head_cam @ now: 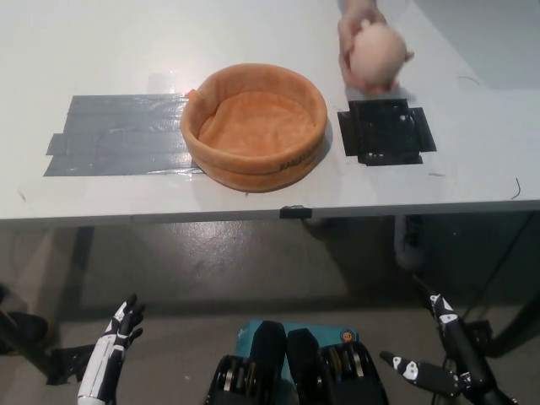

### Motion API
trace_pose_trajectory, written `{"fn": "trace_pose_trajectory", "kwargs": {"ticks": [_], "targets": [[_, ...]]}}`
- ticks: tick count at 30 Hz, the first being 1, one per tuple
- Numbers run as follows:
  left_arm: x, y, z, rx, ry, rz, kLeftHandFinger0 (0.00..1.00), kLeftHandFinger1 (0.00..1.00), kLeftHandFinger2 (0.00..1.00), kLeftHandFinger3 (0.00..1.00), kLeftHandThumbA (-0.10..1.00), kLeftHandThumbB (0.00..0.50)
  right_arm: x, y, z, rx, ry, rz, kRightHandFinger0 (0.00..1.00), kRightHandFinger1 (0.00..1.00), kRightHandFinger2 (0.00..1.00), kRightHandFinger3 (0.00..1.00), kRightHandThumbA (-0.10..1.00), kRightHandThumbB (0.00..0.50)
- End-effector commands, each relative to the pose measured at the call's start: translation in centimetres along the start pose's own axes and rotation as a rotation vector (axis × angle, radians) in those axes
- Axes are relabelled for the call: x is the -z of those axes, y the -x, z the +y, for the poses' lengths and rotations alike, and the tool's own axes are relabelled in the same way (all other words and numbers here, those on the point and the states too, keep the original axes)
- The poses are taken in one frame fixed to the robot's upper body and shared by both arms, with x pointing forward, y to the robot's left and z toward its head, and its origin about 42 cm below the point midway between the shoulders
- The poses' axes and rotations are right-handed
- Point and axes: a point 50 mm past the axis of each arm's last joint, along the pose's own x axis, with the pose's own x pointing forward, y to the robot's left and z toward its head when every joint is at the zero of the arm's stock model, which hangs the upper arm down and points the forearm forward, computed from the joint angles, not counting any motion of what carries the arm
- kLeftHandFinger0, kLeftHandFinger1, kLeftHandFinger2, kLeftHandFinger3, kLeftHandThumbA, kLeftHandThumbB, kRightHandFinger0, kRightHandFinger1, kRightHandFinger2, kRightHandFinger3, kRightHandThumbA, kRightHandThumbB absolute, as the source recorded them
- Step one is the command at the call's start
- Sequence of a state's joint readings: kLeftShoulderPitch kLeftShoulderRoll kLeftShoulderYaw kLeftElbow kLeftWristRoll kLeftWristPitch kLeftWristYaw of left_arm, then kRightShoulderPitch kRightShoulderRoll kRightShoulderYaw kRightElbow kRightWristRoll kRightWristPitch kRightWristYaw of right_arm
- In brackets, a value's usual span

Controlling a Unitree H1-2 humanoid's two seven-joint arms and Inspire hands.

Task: A person hands a emotional support dumpling to the robot which it grabs with its right hand and places in the soft place kept infront of it in the centre of the desk

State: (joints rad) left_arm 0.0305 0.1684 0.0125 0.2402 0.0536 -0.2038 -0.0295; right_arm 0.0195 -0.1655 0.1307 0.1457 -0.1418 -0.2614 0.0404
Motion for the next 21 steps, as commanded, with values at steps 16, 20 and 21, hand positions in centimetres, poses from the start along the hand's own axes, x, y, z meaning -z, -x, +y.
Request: {"fn": "trace_pose_trajectory", "kwargs": {"ticks": [16,20,21], "targets": [[-0.5,0.0,0.4,-0.018,-0.005,-0.057,1.0,1.0,1.0,1.0,1.0,0.47,-19.7,-5.1,-7.9,0.287,0.34,-0.496,1.0,1.0,1.0,1.0,0.89,0.315],[-0.6,-0.1,0.3,-0.021,-0.003,-0.06,1.0,1.0,1.0,1.0,1.0,0.462,-22.6,-7.9,-9.1,0.286,0.38,-0.485,1.0,1.0,1.0,1.0,0.88,0.283],[-0.7,-0.1,0.4,-0.024,-0.005,-0.062,1.0,1.0,1.0,1.0,1.0,0.459,-23.1,-8.7,-9.3,0.285,0.397,-0.484,1.0,1.0,1.0,1.0,0.9,0.284]]}}
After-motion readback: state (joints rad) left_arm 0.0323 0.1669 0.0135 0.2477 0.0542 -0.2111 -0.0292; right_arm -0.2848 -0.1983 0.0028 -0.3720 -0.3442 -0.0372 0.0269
